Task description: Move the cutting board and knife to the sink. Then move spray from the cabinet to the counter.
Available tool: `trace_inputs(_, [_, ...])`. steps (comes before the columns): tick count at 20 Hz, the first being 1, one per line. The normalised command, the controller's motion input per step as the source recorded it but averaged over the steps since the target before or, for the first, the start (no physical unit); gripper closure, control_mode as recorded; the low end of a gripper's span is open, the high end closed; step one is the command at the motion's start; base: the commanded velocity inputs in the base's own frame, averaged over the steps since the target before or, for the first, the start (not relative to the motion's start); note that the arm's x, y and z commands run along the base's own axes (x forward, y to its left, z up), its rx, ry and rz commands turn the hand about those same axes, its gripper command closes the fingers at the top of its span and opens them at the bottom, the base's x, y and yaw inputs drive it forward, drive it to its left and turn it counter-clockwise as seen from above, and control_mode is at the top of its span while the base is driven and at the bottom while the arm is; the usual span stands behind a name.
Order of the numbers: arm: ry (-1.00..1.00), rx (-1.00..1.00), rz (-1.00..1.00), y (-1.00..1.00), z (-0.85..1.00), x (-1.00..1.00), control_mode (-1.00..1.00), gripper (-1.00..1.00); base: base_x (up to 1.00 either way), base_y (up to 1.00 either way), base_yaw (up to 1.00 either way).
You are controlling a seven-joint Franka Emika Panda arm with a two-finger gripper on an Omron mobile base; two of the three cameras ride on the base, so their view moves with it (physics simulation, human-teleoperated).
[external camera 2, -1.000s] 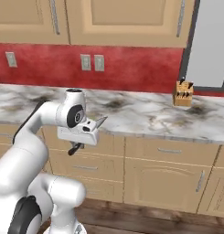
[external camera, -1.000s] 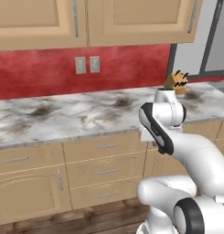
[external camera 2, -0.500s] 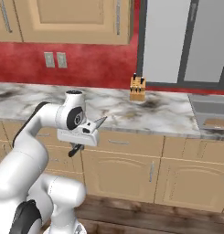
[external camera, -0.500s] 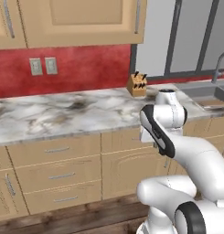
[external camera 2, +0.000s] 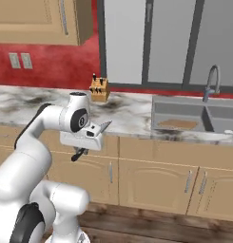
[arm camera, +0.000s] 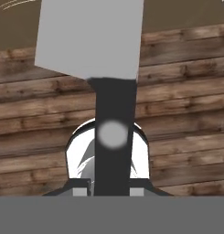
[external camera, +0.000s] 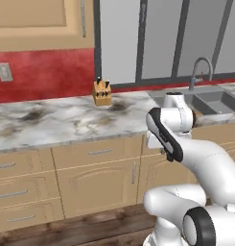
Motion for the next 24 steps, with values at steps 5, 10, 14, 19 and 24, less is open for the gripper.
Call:
trace_inputs(5, [0.0, 0.0, 0.0, 0.0, 0.0, 0.0, 1.0, 1.0, 0.07, -1.0, 0.03])
trace_inputs(10, [0.0, 0.0, 0.0, 0.0, 0.0, 0.0, 1.0, 1.0, 0.27, -1.0, 0.08])
trace_inputs(14, [0.0, 0.0, 0.0, 0.0, 0.0, 0.0, 1.0, 1.0, 0.44, -0.8, 0.03])
trace_inputs(19, [0.0, 0.0, 0.0, 0.0, 0.0, 0.0, 1.0, 1.0, 0.81, -0.02, 0.02])
trace_inputs(24, [0.0, 0.0, 0.0, 0.0, 0.0, 0.0, 1.0, 1.0, 0.82, 0.0, 0.0])
